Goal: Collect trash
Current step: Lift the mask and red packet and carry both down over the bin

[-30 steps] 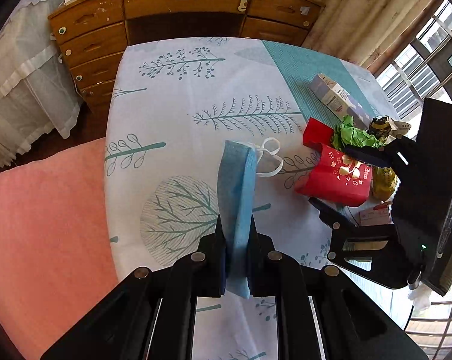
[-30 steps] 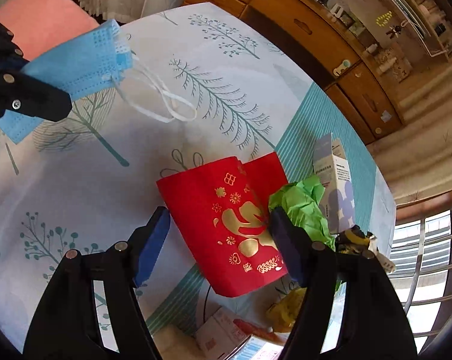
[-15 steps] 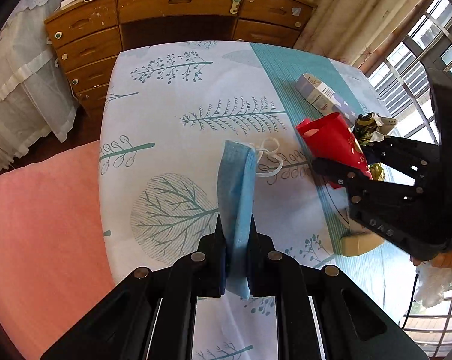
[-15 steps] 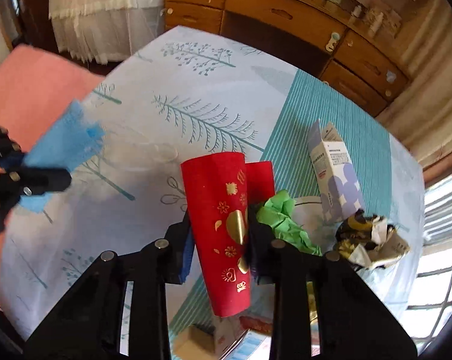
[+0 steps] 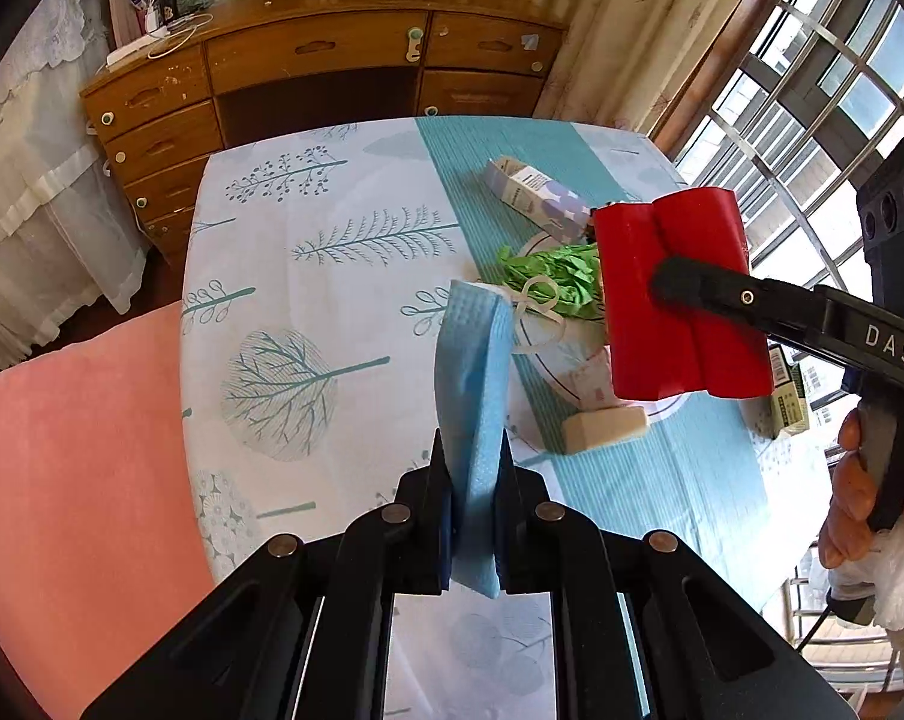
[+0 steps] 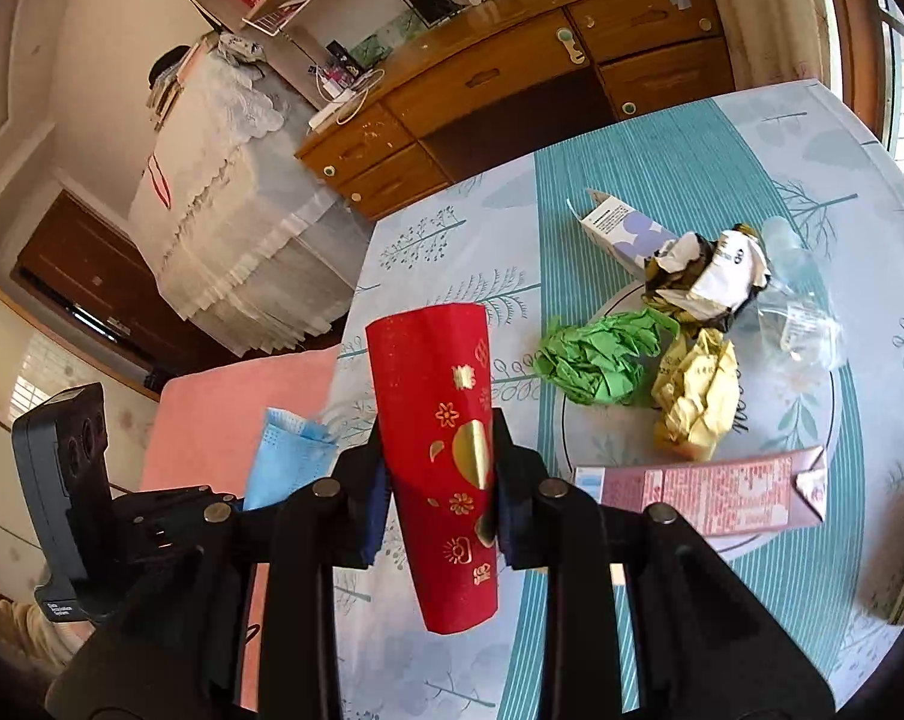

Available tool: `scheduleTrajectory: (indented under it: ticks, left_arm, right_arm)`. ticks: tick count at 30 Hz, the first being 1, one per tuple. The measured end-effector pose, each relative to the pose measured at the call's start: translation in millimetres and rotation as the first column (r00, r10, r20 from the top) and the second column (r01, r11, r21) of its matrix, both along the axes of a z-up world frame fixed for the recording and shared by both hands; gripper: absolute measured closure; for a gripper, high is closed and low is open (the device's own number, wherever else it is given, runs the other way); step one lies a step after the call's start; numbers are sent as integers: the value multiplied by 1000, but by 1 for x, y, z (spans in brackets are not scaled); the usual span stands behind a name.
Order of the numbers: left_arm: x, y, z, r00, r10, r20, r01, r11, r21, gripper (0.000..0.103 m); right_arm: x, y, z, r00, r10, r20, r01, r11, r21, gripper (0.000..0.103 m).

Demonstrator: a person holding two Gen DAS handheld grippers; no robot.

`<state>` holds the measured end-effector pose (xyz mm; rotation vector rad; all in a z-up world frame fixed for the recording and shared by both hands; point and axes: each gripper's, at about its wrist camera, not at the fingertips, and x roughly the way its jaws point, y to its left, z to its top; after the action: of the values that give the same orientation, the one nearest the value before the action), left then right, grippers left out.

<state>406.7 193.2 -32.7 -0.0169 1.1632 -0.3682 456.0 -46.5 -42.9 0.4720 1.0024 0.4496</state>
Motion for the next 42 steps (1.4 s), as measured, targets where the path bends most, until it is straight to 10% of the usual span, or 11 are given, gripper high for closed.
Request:
scheduleTrajectory:
  ticks: [21, 31, 42]
  left_arm:
    - [-306, -183, 34, 996, 88, 29, -88, 996, 16, 93]
    - [-401, -235, 5, 997, 36, -75, -31, 997, 69, 93]
    - [-437, -233, -93, 978, 59, -200, -37, 993, 112, 93]
  right_arm:
    - [-301, -137, 21, 969, 244, 39, -241, 967, -80, 79]
    - [-408, -177, -18, 964, 255, -70, -261, 961, -87, 79]
    - [-461, -161, -107, 950, 223, -217, -257, 956, -143, 79]
